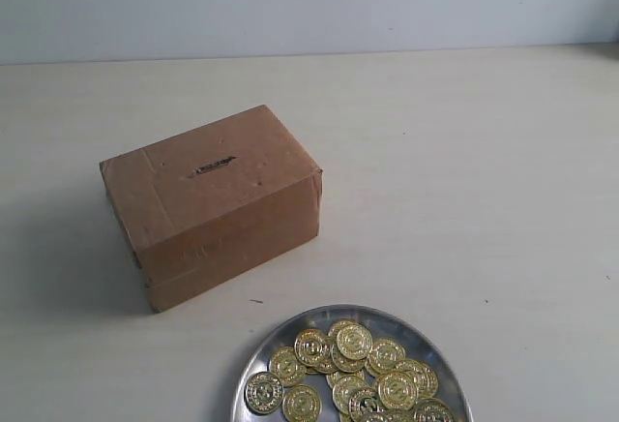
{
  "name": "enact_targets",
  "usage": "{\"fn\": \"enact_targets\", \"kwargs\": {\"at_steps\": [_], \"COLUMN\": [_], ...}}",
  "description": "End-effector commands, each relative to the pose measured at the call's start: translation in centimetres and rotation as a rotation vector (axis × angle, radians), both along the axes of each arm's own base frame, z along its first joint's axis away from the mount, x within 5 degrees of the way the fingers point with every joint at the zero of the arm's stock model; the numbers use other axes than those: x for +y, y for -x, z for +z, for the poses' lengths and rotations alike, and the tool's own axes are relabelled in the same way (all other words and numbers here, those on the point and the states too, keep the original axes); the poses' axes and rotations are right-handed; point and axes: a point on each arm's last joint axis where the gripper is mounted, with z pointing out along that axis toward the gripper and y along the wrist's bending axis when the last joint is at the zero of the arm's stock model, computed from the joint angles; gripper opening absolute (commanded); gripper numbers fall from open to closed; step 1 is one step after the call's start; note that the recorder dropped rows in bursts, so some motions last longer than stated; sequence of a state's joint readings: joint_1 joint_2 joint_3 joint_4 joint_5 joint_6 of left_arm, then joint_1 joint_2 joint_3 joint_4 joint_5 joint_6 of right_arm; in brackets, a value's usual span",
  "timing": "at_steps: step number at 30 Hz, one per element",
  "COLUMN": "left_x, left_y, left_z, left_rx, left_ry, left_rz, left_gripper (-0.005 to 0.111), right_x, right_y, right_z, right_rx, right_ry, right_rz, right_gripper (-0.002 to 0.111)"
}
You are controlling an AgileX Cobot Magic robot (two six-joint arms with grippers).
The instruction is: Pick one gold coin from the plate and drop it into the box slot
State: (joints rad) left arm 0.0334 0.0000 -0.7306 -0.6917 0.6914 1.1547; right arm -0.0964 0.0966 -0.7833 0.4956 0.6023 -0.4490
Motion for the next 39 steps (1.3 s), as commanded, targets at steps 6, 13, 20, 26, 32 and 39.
{"fn": "enact_targets", "kwargs": {"at_steps": [6,13,20,26,32,39], "left_x": [-0.1,-0.1,1.0,3.4,4.3,4.4], "left_y": [-1.9,-1.9,-3.1,-6.2,-8.1,-9.9], "left_z": [-2.4,-2.5,-3.2,-6.0,-9.5,-15.5], "left_rx": [0.115,0.116,0.096,-0.032,-0.081,0.018], "left_ry": [-0.003,-0.004,-0.094,-0.202,-0.341,-0.407], "left_rz": [-0.006,-0.007,0.185,0.509,0.615,0.56], "left_gripper": [0.0,0.0,0.0,0.0,0.0,0.0], "right_x": [0.1,0.1,-0.1,-1.4,-2.1,-2.8], "right_y": [0.1,0.1,0.2,-3.3,-6.1,-7.6], "right_z": [-0.4,-0.4,-1.0,-7.1,-13.5,-21.4], "right_rx": [0.016,0.019,0.031,0.081,0.294,0.531], "right_ry": [0.0,0.001,0.056,0.061,0.087,0.167], "right_rz": [0.004,0.005,-0.062,-0.218,-0.232,-0.257], "right_gripper": [0.0,0.0,0.0,0.0,0.0,0.0]}}
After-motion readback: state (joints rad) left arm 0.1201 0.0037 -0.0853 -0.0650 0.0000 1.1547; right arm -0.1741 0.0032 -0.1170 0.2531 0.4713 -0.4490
